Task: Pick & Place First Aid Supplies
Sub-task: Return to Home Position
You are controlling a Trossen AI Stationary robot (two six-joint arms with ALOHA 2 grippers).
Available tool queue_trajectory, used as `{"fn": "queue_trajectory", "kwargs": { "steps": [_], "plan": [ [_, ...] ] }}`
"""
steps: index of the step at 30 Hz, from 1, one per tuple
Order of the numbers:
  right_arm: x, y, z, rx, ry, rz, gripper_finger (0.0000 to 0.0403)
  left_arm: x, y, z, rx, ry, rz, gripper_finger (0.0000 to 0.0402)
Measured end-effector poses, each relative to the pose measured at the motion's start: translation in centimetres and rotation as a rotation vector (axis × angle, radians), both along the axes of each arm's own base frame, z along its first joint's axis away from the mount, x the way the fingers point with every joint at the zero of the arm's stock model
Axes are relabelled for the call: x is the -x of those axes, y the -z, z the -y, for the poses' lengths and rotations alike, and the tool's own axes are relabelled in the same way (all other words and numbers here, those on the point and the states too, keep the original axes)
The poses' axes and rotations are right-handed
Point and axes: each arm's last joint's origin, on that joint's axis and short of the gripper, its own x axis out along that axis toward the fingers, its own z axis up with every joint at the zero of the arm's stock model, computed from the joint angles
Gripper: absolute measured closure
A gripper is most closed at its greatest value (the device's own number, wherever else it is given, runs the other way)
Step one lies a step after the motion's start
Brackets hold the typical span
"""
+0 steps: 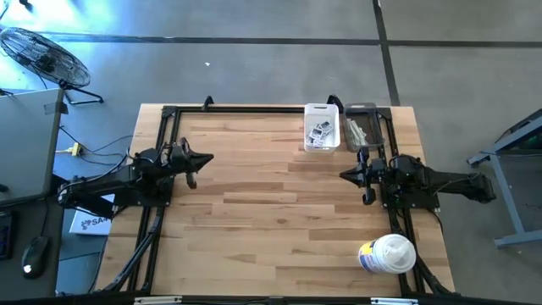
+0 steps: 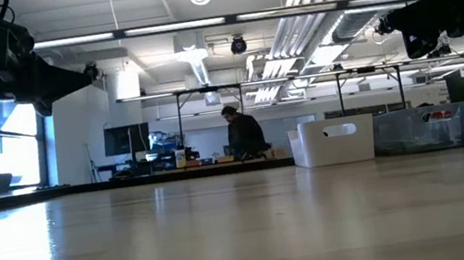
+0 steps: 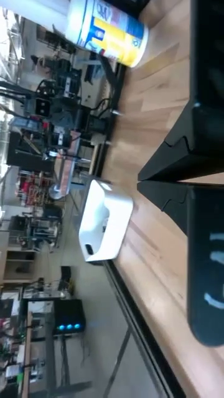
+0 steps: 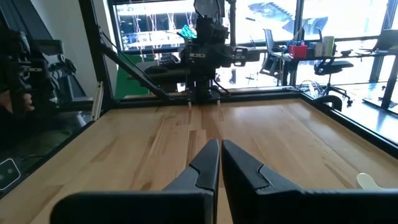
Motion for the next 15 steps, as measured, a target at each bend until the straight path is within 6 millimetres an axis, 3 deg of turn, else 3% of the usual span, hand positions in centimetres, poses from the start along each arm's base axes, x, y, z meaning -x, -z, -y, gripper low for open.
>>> {"fn": "queue_trajectory", "kwargs": {
  "steps": [7,15],
  "plan": [
    [0.00,0.00,0.00,0.000,0.000,0.001,0.0391,-0.03,0.11,0.10,0.125,0.036,0.026,0.0401],
    [0.00,0.00,0.00,0.000,0.000,0.001,0.0391,-0.03,0.12,0.09,0.135,0.033,0.028,0.0401]
  ]
}}
